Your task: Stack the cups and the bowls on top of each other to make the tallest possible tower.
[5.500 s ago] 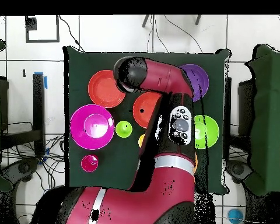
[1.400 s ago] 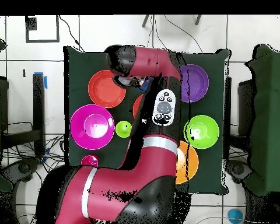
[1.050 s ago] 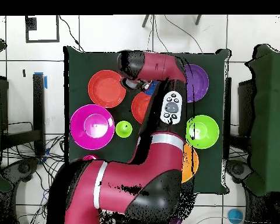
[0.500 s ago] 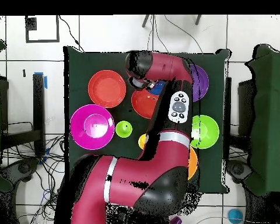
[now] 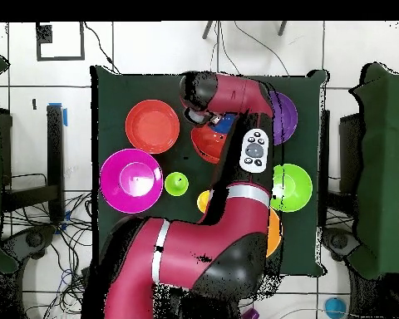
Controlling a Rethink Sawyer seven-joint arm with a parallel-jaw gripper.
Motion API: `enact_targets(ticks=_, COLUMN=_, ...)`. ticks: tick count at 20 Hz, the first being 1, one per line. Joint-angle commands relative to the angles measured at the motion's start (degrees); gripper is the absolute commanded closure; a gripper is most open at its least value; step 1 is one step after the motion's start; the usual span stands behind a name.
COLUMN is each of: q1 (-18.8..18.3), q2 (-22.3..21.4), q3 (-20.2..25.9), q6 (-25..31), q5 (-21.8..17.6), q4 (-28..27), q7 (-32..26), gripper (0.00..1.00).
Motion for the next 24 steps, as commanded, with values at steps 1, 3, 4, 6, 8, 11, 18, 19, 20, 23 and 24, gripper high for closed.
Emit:
enact_targets(ticks=1, q1=0.3, q2=0.6, q3=7.3, q6=0.4, q5=-3.0, q4=-3.8, q7=-12.4, gripper=1.00)
enact_targets(ticks=3, q1=0.6, q2=0.4, q3=7.0, q6=2.0, q5=-2.8, q4=-4.9, q7=-12.3, gripper=1.00)
enact_targets(ticks=4, q1=0.7, q2=0.0, q3=6.9, q6=2.2, q5=-2.8, q4=-4.6, q7=-12.2, gripper=1.00)
enact_targets(ticks=6, q1=1.0, q2=-0.5, q3=6.6, q6=2.4, q5=-2.7, q4=-4.4, q7=-11.8, gripper=1.00)
enact_targets(ticks=8, q1=1.0, q2=-0.2, q3=6.5, q6=2.8, q5=-2.6, q4=-5.1, q7=-11.6, gripper=1.00)
enact_targets(ticks=11, q1=1.0, q2=0.0, q3=6.4, q6=3.4, q5=-2.5, q4=-5.8, q7=-11.7, gripper=1.00)
enact_targets(ticks=18, q1=1.3, q2=0.4, q3=6.0, q6=8.0, q5=-2.1, q4=-9.0, q7=-12.1, gripper=1.00)
enact_targets(ticks=19, q1=1.3, q2=0.3, q3=6.0, q6=7.6, q5=-2.1, q4=-8.7, q7=-12.1, gripper=1.00)
enact_targets(ticks=20, q1=1.3, q2=0.3, q3=6.0, q6=7.3, q5=-2.1, q4=-8.4, q7=-12.2, gripper=1.00)
enact_targets(ticks=23, q1=1.4, q2=-0.1, q3=5.7, q6=7.4, q5=-2.2, q4=-7.9, q7=-12.1, gripper=1.00)
enact_targets(ticks=24, q1=1.5, q2=-0.2, q3=5.7, q6=7.4, q5=-2.2, q4=-7.9, q7=-12.0, gripper=1.00)
